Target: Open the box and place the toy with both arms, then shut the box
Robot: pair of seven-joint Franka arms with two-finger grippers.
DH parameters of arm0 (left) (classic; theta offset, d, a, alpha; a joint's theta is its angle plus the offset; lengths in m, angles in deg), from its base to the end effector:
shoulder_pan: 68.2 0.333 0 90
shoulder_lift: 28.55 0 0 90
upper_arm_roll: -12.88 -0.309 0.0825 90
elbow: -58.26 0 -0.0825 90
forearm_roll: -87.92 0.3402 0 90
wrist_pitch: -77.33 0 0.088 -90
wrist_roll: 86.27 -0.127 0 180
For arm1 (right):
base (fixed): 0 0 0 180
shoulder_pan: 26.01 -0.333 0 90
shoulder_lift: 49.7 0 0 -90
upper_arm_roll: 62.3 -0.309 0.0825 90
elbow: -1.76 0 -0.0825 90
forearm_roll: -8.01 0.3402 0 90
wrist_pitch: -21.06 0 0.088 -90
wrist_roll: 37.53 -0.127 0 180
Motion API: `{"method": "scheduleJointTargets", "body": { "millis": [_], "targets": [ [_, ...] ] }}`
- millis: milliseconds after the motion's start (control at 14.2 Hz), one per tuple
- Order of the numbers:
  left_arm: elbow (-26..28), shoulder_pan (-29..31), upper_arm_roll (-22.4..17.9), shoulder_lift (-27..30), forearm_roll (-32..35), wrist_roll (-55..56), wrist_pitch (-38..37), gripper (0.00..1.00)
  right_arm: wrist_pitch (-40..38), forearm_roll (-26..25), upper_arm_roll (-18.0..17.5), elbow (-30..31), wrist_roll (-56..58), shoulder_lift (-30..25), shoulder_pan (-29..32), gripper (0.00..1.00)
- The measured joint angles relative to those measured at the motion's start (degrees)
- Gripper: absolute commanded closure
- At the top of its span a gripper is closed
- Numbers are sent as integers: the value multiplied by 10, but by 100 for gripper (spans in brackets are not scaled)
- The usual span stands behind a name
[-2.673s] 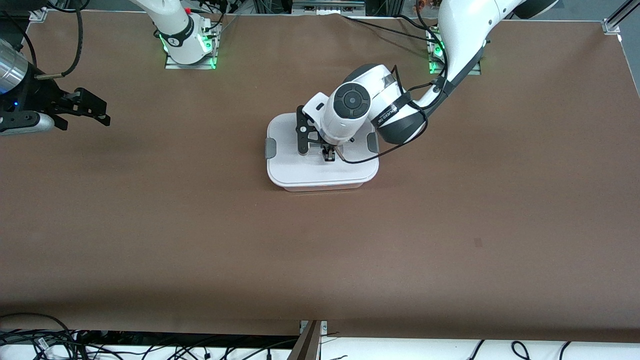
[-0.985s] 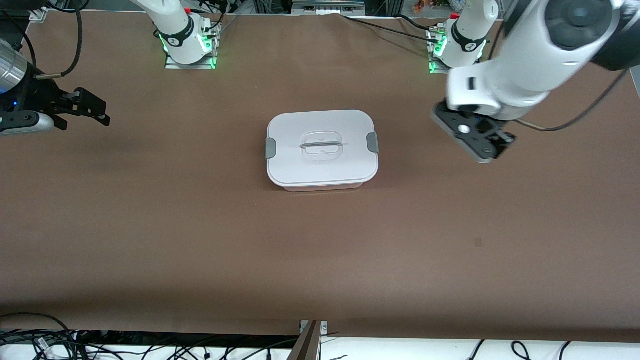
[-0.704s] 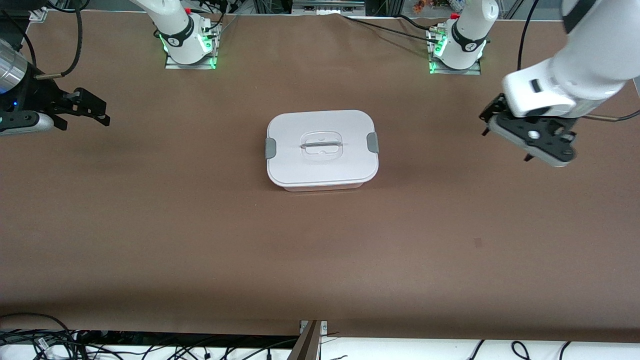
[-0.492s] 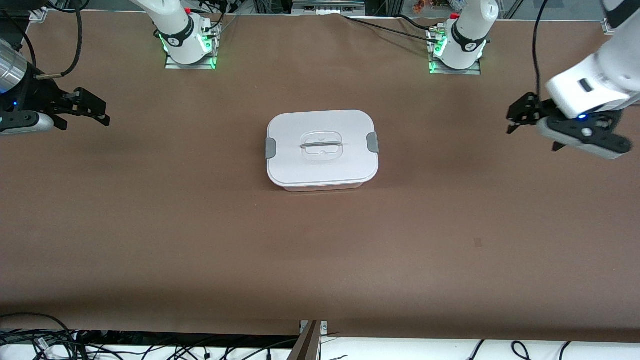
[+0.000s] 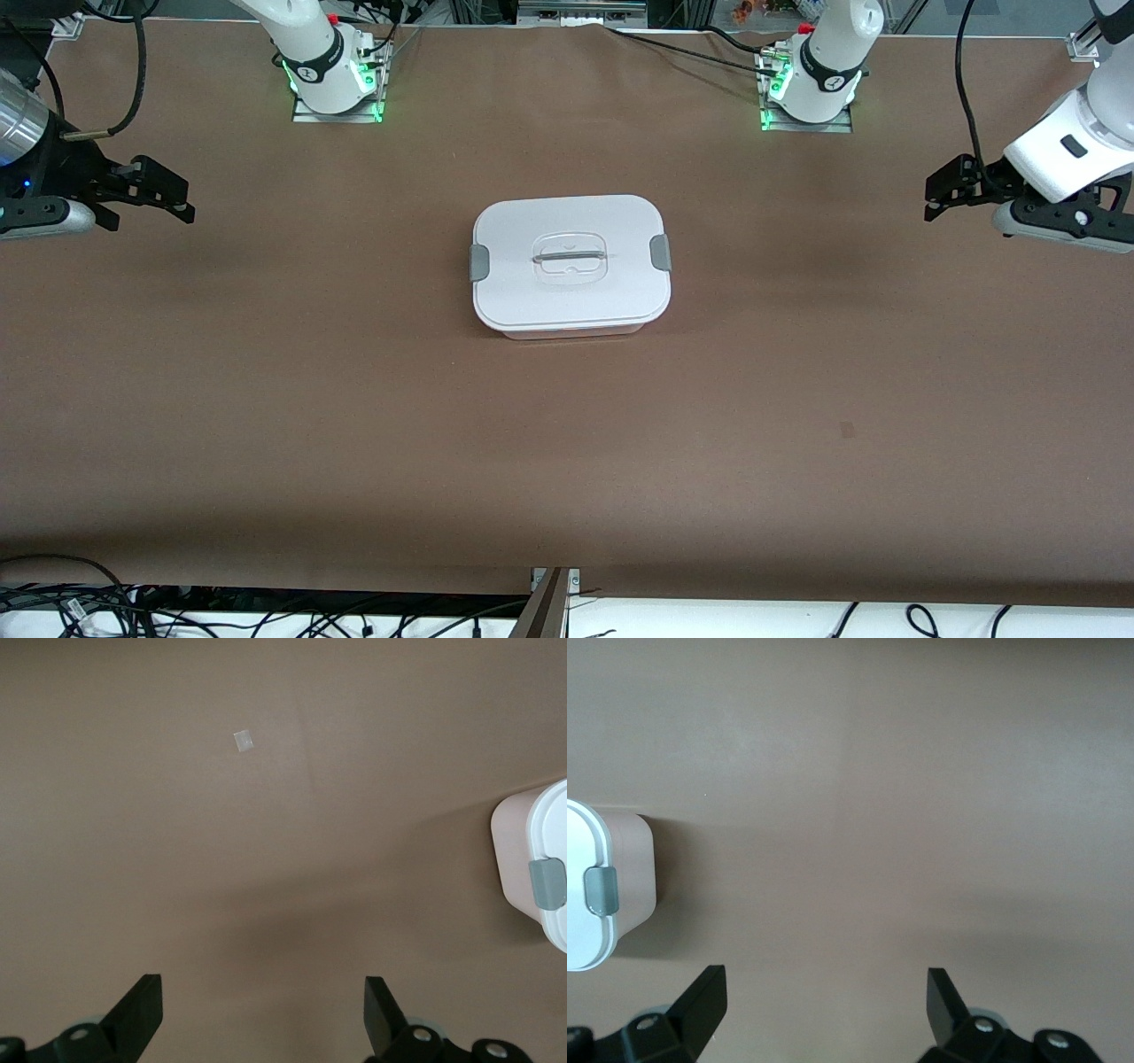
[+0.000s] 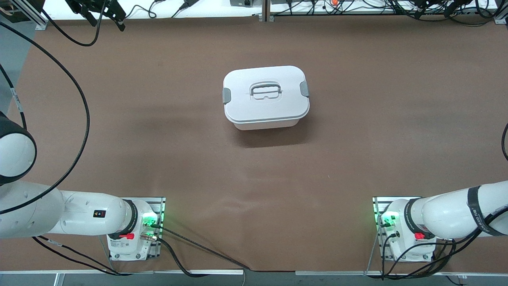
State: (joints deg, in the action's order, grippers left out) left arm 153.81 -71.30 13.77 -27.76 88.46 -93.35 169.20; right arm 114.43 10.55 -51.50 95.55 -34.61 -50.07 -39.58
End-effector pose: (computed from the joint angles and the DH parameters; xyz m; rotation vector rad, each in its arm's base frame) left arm 0.5044 -0.0341 0.5658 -3.1176 0.3030 0.0794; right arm 0.5121 0.0299 0.5776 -3.0925 -0.1496 0.0014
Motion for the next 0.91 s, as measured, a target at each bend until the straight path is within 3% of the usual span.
{"method": "scheduleJointTargets", "body": {
  "millis": [915],
  "targets": [
    [0, 0, -6, -7, 0, 2, 1, 0, 0, 0, 0, 0, 0, 0, 0, 0]
  ]
}}
